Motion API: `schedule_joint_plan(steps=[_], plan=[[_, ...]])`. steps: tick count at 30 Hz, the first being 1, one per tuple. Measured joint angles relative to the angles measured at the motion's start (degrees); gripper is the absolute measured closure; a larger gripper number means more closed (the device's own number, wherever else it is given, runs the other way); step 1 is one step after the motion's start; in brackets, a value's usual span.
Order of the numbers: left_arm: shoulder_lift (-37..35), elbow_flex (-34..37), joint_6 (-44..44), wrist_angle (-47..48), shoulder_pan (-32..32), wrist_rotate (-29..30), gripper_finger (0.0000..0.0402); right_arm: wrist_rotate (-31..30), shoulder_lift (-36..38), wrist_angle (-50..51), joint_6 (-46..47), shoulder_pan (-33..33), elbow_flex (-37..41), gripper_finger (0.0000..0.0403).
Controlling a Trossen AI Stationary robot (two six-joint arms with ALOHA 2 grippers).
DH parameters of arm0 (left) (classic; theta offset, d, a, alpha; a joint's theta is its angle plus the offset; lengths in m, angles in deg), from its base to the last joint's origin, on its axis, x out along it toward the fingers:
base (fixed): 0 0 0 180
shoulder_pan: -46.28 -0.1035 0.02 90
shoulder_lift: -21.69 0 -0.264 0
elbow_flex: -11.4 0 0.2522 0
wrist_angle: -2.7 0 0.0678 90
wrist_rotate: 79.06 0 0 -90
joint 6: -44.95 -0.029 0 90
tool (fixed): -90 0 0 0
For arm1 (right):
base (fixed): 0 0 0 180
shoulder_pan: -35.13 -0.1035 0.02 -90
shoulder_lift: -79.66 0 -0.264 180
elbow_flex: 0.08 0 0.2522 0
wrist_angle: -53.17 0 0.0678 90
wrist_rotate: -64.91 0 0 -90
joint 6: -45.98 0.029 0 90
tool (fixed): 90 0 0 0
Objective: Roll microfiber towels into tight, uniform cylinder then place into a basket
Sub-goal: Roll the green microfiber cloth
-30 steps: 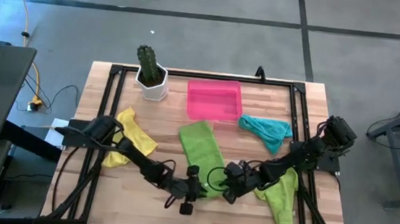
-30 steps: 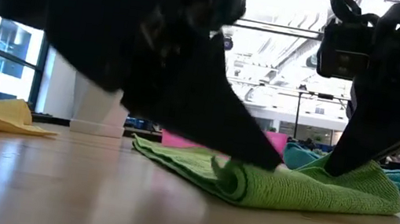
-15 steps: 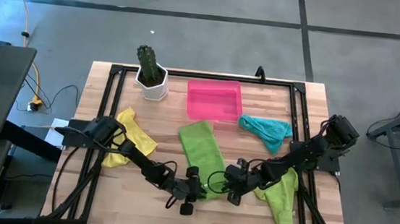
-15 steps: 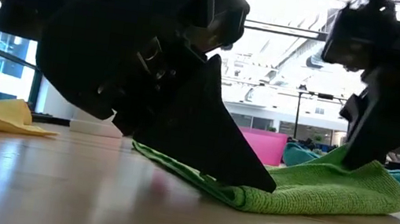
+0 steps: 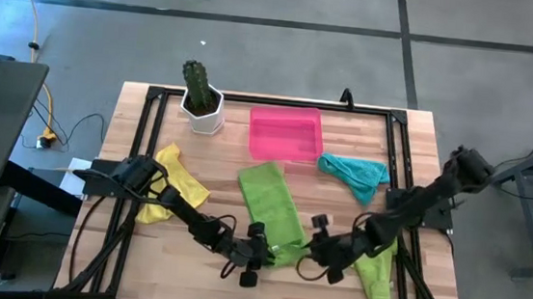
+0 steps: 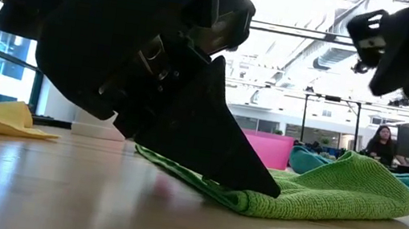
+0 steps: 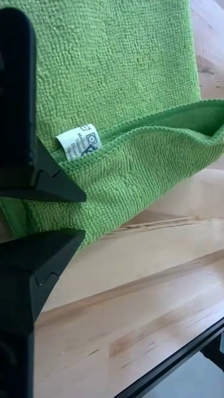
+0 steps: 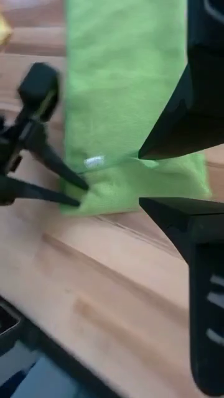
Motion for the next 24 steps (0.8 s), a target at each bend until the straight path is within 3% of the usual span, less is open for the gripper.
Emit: schedule_joint_plan(steps=[4,10,19,24], plan=[[0.00,0.00,-0.01,-0.03,0.02,0.02,0.0328,-0.15,-6.28,-5.80,-2.45,0.39,0.00,0.0302],[0.02,0.00,0.02,0.04,0.04,0.01,0.0328,0.19,-11.82,-6.23,-2.34,1.12,0.09,0.0302],[0.02,0.02,0.00,0.07,0.03,-0.27,0.0328,4.92,-12.87,-2.85,3.56,1.52,0.09,0.0301],[0.00,0.02,0.00,0.08,0.00,-0.65,0.0328,5.89,-12.87,-2.01,7.25,1.49,0.07,0.0278]])
